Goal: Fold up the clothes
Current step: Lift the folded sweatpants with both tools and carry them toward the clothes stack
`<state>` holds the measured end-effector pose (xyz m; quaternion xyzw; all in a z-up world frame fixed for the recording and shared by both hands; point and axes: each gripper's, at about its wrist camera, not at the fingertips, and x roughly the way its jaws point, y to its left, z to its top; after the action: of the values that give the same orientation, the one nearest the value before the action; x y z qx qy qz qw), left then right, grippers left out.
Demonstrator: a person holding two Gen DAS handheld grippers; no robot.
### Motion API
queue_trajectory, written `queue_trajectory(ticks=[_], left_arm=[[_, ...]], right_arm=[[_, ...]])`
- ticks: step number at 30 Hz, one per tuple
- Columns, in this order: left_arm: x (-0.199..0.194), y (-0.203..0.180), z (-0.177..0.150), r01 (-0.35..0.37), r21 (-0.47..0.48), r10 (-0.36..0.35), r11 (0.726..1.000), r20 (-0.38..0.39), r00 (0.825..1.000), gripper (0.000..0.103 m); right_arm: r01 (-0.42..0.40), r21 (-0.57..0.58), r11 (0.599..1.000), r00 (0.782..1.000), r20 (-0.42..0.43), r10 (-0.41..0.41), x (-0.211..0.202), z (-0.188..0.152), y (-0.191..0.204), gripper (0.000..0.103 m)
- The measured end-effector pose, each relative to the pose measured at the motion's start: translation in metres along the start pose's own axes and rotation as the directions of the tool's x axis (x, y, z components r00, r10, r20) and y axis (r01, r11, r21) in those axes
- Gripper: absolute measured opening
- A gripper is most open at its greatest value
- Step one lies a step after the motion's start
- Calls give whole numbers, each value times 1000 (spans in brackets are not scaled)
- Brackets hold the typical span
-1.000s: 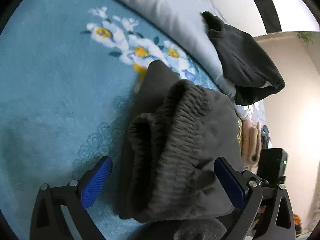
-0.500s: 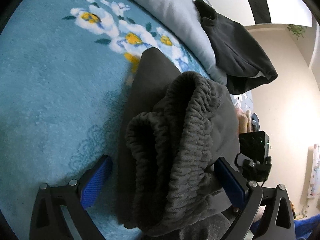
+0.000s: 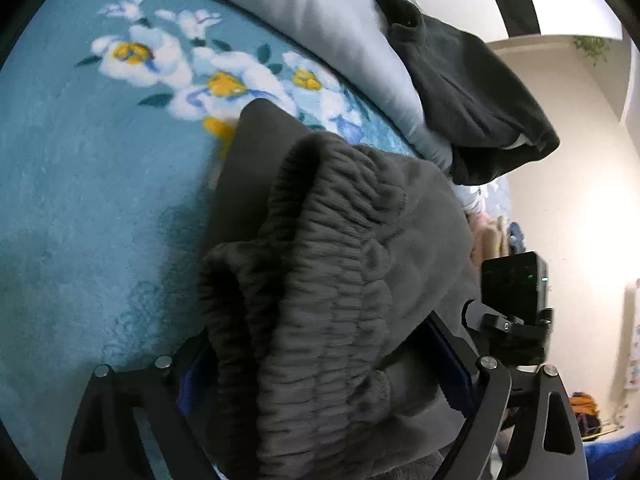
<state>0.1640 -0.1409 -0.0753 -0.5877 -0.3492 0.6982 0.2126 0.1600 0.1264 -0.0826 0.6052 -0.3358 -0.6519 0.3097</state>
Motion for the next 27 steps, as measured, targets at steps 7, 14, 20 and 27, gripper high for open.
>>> queue_trajectory(ticks=[7, 14, 20, 27], left_arm=[[-12, -28, -5, 7, 21, -9, 1000, 59, 998, 77], [-25, -92, -8, 57, 94, -68, 994, 111, 991, 77], [-24, -163, -23, 107, 203, -131, 973, 111, 985, 77], [5, -253, -43, 158, 307, -183, 938, 54, 982, 76]], right_arm=[[13, -19, 1000, 999, 39, -12, -20, -4, 19, 78], [16, -99, 995, 993, 120, -5, -77, -8, 52, 77], [34, -153, 988, 979, 206, -2, -153, -27, 69, 78], [67, -167, 984, 943, 334, -7, -257, -76, 56, 78]])
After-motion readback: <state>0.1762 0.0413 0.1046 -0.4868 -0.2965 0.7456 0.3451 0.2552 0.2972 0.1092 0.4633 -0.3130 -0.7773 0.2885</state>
